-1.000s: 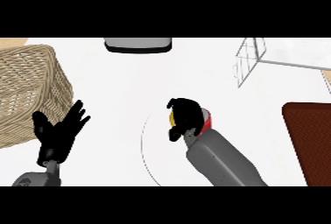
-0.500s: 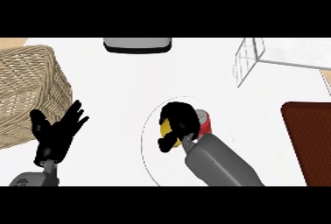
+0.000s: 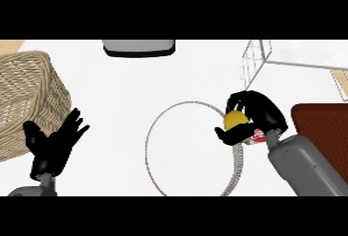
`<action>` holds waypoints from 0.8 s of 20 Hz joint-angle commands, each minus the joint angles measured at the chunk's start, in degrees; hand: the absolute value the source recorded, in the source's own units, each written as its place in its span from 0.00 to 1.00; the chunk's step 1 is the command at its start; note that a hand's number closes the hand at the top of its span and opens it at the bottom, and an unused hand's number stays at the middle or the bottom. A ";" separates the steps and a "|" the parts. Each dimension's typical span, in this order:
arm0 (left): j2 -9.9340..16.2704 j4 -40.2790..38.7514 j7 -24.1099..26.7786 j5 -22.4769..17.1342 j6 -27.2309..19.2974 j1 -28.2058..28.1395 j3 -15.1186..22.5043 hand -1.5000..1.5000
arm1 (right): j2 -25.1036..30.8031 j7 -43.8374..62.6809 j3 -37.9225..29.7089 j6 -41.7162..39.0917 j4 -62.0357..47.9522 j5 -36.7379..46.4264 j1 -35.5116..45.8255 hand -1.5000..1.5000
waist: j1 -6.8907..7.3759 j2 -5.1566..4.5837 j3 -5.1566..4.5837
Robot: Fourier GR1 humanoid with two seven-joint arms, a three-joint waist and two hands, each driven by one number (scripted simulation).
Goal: Pick the lemon from the placemat and place it in the tiered shelf
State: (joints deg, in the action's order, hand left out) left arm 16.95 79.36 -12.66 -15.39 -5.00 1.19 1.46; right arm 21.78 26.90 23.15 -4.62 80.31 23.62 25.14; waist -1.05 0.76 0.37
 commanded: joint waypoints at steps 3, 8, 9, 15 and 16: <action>0.17 -0.41 -4.51 0.65 -1.25 0.21 0.24 0.50 | 8.34 0.79 -9.57 0.51 17.11 -3.08 -2.64 1.00 | -0.97 -0.18 -0.36; -0.45 -1.43 -0.97 1.17 -0.07 -1.22 0.22 0.50 | 11.57 13.21 -17.39 -0.86 29.41 -4.07 1.53 1.00 | -0.76 -0.17 -0.46; -1.24 -3.62 -0.47 1.46 -0.30 -0.16 0.22 0.50 | 13.49 13.75 -19.81 -2.48 29.40 -5.15 2.01 1.00 | -0.63 -0.41 -0.46; -1.14 -2.52 -0.79 0.93 1.57 -0.15 -0.01 0.50 | 19.67 22.93 -31.10 -10.31 32.15 -13.07 8.62 1.00 | 0.52 -0.58 -0.42; -0.32 -3.52 -3.42 -0.02 1.50 2.14 -1.30 0.50 | 19.86 24.68 -31.18 -10.49 33.07 -12.96 10.45 1.00 | 0.52 -0.61 -0.43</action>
State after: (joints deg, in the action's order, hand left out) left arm 16.77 78.69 -13.16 -14.86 -4.08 1.85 0.41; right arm 38.61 47.19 -2.26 -12.13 112.13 14.02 31.46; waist -0.89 0.65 0.35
